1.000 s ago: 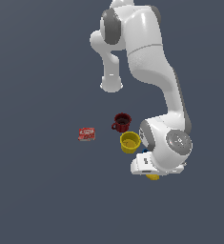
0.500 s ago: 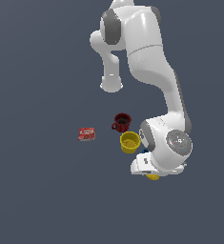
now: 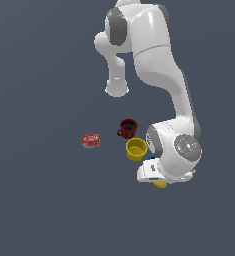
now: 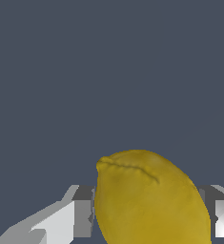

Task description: Pick up a designated object from a clutter of objects.

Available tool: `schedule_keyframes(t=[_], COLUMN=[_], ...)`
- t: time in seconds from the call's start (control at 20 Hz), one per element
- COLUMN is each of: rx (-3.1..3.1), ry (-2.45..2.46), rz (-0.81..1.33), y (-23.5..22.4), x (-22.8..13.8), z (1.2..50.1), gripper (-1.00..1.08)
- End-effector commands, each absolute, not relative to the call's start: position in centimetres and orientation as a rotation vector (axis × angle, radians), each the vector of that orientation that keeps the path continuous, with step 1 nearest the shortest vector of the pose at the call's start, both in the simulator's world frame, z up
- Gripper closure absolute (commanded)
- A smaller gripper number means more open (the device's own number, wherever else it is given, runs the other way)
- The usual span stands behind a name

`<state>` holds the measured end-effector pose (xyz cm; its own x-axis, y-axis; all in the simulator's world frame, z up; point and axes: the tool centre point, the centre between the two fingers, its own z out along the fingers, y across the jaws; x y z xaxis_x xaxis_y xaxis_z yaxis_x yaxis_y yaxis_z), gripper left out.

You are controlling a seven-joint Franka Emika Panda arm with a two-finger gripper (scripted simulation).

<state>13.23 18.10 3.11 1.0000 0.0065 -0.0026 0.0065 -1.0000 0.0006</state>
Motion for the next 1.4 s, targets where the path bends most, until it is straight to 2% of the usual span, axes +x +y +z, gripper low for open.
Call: schedule_keyframes(t=[0.0, 0.5, 1.35], rx=[3.141, 3.141, 3.140], ry=[0.010, 0.010, 0.010], rz=[-0.001, -0.001, 0.000], y=[18.1, 17.7, 16.6], x=[13.0, 10.1, 1.5], z=[3.6, 7.3, 18.7], gripper=[1.08, 1.08, 1.08])
